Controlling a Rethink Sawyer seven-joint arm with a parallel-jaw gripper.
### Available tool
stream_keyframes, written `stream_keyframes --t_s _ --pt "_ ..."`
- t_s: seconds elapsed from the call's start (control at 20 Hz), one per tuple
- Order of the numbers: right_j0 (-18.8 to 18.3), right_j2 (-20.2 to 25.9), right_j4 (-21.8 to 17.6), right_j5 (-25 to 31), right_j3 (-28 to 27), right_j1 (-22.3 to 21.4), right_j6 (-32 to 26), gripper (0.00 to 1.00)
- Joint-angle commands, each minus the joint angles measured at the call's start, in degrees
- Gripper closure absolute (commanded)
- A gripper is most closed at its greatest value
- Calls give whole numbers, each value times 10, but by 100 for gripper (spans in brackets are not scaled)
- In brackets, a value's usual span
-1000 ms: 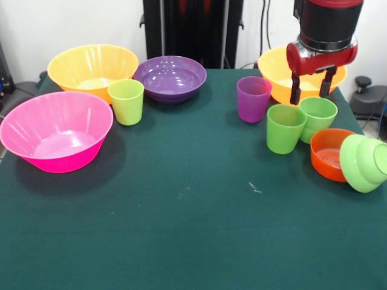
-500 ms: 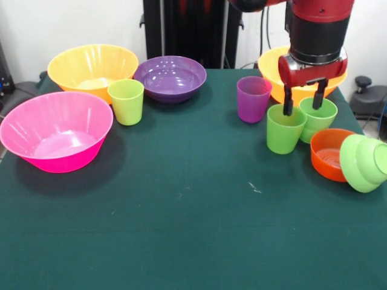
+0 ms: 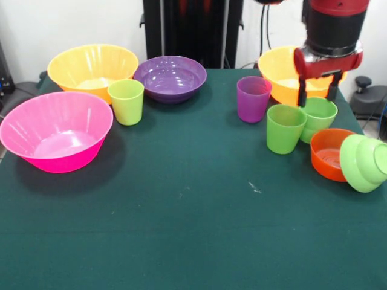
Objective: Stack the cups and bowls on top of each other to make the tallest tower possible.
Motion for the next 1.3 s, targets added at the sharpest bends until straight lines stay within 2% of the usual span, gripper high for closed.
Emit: stream_keyframes --t_s 0.05,0.15,0.4,0.5,0.75,0.8,0.9,1.2,1.3 --pt "58 -58 41 13 32 -26 162 0" --pt "76 -69 53 32 24 -34 168 0" --pt "90 -77 82 44 16 -38 164 0" --pt "88 -79 83 12 19 -25 162 0" --pt "88 -83 85 -16 25 -19 154 0" --pt "80 -76 84 -41 30 -5 147 0" --pt "87 -82 83 -35 28 -8 151 0" --pt "85 -84 78 -61 26 9 142 0" --pt "70 -71 80 -77 26 25 123 0"
